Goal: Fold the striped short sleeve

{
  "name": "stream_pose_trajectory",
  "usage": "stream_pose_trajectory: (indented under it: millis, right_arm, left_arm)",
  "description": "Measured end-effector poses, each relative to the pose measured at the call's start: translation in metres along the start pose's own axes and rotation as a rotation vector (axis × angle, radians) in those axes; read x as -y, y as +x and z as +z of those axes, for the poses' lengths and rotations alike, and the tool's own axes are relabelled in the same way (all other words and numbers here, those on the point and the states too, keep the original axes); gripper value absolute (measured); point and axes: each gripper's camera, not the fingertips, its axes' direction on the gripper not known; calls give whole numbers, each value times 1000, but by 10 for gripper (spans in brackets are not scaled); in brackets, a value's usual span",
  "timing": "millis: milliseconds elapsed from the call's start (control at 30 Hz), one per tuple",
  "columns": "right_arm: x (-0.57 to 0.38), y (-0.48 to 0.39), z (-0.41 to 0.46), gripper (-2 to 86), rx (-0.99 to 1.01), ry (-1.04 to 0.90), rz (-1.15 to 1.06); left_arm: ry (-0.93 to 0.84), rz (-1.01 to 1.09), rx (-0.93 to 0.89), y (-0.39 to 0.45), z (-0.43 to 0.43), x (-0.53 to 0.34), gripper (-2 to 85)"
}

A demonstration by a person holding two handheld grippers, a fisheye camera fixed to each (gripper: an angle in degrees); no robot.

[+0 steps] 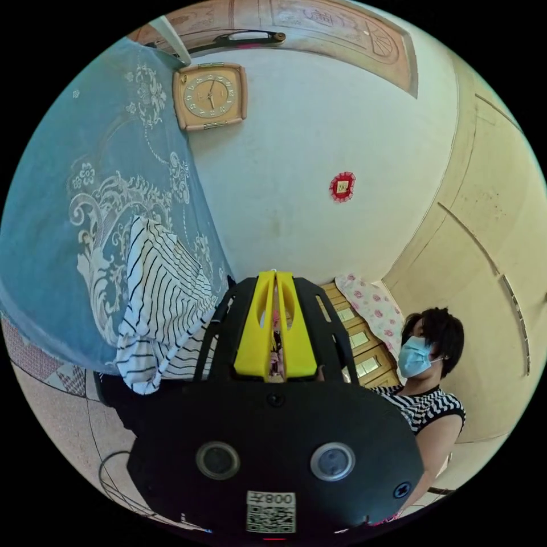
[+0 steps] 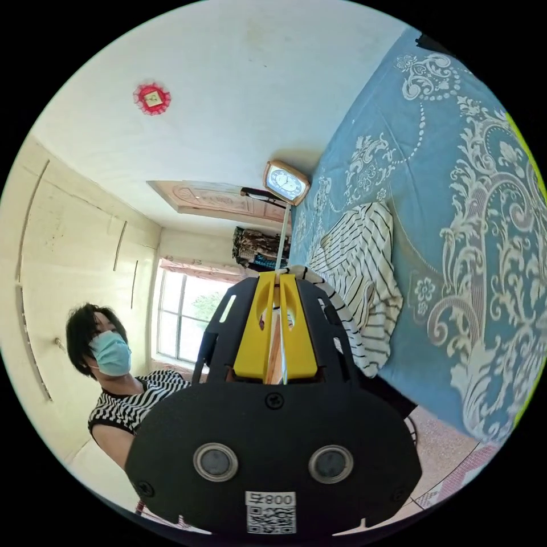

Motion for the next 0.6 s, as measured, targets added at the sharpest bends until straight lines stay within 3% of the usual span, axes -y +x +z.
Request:
stream_pose_trajectory:
  millis: [300,600]
  right_arm:
    - [161,92,77,9,-80,-94,98]
    - [247,158,145,12,-140,-149,178]
  left_arm:
    - [19,-73,135,-61,73,110,3]
    - [3,-111,232,-106,134,183,6]
